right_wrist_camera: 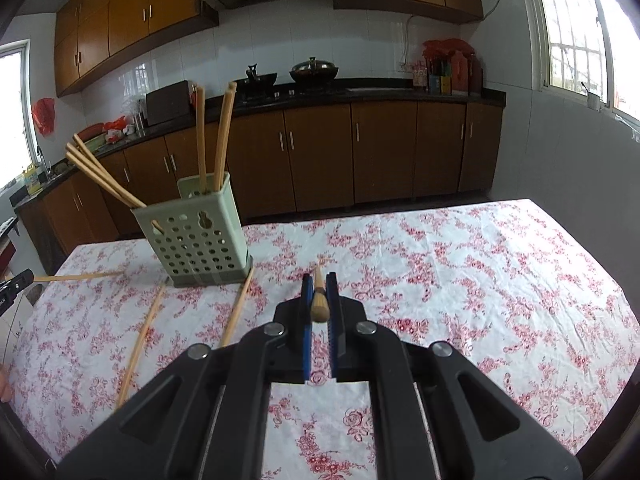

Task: Organize utensils
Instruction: 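Raise the left tool's chopstick upright over the holder while the right tool does likewise, then open the left tool to drop its chopstick while the right tool releases its own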

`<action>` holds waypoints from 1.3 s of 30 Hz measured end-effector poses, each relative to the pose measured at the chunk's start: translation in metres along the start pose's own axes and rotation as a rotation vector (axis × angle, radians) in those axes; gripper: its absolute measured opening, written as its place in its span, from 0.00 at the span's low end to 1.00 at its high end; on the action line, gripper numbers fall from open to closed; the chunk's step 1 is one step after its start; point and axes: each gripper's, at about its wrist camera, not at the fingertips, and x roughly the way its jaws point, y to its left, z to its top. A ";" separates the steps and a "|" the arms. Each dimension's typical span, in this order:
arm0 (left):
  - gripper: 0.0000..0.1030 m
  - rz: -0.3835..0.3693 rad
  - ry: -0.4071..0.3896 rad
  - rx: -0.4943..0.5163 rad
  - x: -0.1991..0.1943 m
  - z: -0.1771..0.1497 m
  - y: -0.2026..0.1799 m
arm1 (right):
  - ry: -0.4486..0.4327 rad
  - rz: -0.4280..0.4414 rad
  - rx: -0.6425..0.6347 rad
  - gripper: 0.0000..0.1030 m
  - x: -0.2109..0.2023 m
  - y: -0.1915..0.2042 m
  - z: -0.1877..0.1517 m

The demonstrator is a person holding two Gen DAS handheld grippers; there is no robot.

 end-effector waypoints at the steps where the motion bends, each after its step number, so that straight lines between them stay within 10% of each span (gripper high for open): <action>1: 0.07 -0.005 -0.011 -0.008 -0.003 0.005 0.001 | -0.015 0.001 0.001 0.07 -0.003 0.000 0.005; 17: 0.07 -0.086 -0.098 -0.069 -0.026 0.047 0.011 | -0.107 0.074 0.039 0.07 -0.022 0.002 0.052; 30: 0.07 -0.301 -0.220 -0.051 -0.082 0.098 -0.047 | -0.235 0.290 0.041 0.07 -0.092 0.026 0.111; 39: 0.07 -0.285 -0.292 -0.041 -0.064 0.138 -0.086 | -0.350 0.276 0.023 0.07 -0.086 0.057 0.150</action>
